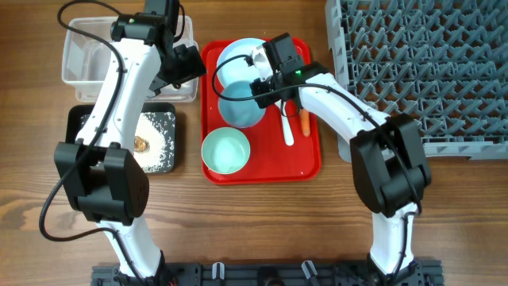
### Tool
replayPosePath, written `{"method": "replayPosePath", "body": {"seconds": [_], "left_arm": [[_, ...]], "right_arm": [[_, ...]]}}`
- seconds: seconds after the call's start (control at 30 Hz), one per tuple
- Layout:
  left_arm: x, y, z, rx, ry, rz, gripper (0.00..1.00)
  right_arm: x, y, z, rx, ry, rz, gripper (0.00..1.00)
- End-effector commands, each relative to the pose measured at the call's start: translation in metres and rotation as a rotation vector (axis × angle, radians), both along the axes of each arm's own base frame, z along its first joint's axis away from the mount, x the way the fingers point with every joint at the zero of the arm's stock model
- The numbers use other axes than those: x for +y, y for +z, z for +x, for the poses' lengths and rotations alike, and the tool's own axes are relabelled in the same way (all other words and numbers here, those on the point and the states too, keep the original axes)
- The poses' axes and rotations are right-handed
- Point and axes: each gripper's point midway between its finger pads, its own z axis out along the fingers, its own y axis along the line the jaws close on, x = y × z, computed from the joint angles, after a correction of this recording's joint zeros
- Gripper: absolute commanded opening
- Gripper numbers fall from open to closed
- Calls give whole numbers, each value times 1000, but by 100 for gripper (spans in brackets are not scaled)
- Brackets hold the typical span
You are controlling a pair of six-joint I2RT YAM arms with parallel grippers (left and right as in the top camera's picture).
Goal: Sort waste into correct bins and load items into the dishwasher rack
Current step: 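Carry the light-blue bowl to the rack and set it down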
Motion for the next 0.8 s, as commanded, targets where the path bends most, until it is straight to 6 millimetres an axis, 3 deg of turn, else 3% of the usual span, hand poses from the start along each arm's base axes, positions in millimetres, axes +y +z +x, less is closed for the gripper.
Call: {"method": "replayPosePath", "body": {"seconds": [0.0,0.07,0.17,0.3,0.4,0.57,0.67,0.77], "left_arm": [[-1,-3,0,11,11,-1,100],[-1,-3,0,11,11,-1,100],[-1,-3,0,11,11,-1,100],[-1,-3,0,11,11,-2,100],[-1,-3,0,11,11,-2,100],[-1,-3,0,11,11,-2,100],[-1,-3,0,11,11,-2,100],[-1,-3,0,11,11,-2,100]], "right_arm": [[-8,-1,3,-13,-20,-30,4],[-10,25,6,-64,-31,-20,4],[-28,86,18,-206,-96,-25,4],[-97,178,33,-436,-308,-111,4],[-156,219,39,-552,-473,-208,4],[-269,251,56,-709,-728,-594,4],[-302,240,71,-710,-751,-695,4],[-320,214,88,-686,-712,-839,4]]}}
